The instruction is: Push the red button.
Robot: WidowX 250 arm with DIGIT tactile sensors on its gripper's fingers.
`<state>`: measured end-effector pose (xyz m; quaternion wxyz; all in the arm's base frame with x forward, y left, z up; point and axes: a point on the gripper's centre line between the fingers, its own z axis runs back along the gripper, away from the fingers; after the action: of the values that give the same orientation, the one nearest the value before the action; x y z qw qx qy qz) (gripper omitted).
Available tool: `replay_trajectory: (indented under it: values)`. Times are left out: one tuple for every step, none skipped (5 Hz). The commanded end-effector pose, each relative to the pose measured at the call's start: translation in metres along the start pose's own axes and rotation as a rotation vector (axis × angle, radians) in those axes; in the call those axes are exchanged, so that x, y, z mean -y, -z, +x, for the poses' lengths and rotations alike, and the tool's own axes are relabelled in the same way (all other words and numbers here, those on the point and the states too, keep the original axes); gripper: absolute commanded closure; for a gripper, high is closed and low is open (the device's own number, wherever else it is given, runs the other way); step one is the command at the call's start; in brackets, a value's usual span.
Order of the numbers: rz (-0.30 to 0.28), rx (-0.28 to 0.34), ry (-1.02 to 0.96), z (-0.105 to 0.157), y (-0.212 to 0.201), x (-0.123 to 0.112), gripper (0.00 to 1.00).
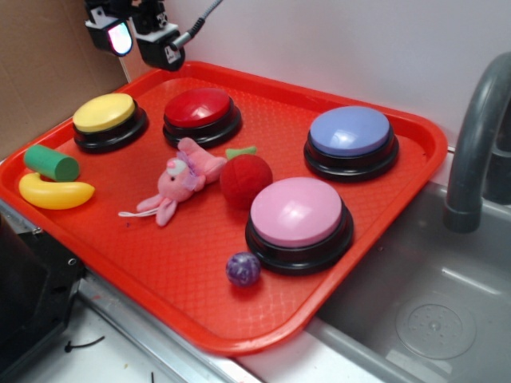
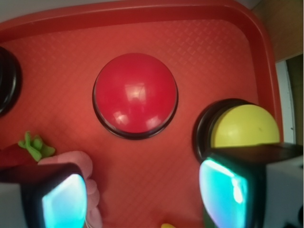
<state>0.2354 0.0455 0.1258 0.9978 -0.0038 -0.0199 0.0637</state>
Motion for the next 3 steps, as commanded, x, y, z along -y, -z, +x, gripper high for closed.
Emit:
replay_trajectory:
  values:
    - [0.006, 0.068, -0.015, 0.0, -0.04, -0.011, 0.0]
    - [0.007, 0.057, -0.009, -0.004, -0.046, -0.012, 0.0]
    - [-0.002, 0.053, -0.011, -0.007, -0.053, -0.012, 0.0]
